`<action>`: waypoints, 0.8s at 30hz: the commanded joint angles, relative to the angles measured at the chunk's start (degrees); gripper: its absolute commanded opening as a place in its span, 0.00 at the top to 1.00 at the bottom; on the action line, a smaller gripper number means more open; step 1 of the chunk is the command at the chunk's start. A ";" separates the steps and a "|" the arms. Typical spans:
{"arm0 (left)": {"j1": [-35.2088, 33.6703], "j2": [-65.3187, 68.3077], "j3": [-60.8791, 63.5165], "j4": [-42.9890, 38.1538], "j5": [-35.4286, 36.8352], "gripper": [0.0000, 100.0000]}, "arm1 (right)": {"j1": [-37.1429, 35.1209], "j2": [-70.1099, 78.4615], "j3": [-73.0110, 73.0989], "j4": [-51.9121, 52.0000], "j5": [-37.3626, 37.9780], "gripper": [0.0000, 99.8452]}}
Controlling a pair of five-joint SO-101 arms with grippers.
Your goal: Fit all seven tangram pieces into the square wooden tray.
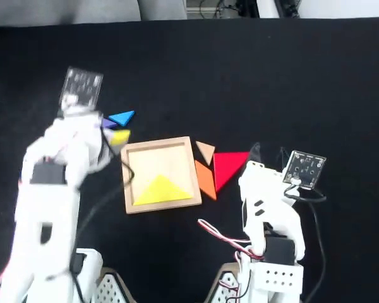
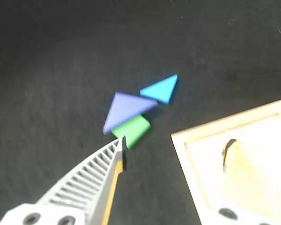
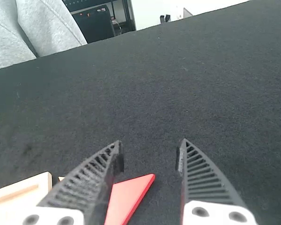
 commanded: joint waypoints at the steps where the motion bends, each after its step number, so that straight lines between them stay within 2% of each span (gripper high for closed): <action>1: 0.57 -17.67 12.00 0.70 4.04 0.66 | 0.53 -4.79 -0.22 -1.23 -0.26 0.81; 5: -1.71 -25.14 18.68 0.88 6.42 0.66 | 0.79 -4.79 -0.22 -1.41 -0.26 0.81; 9: -4.88 -24.35 22.29 0.70 9.85 0.66 | 0.70 -4.79 -0.22 -1.14 0.18 0.81; 12: -6.37 -22.86 23.78 0.18 11.69 0.66 | 0.09 -4.79 -0.22 -0.88 3.16 0.81; 14: -6.90 -22.33 25.63 -2.46 12.04 0.66 | -1.93 -4.79 -0.22 0.09 4.75 0.81; 19: -7.78 -22.33 33.54 -14.77 12.13 0.66 | -8.79 -4.88 -0.22 4.48 10.29 0.81; 24: -7.78 -22.42 34.07 -15.47 12.13 0.66 | -9.85 -4.97 -0.22 5.45 9.49 0.81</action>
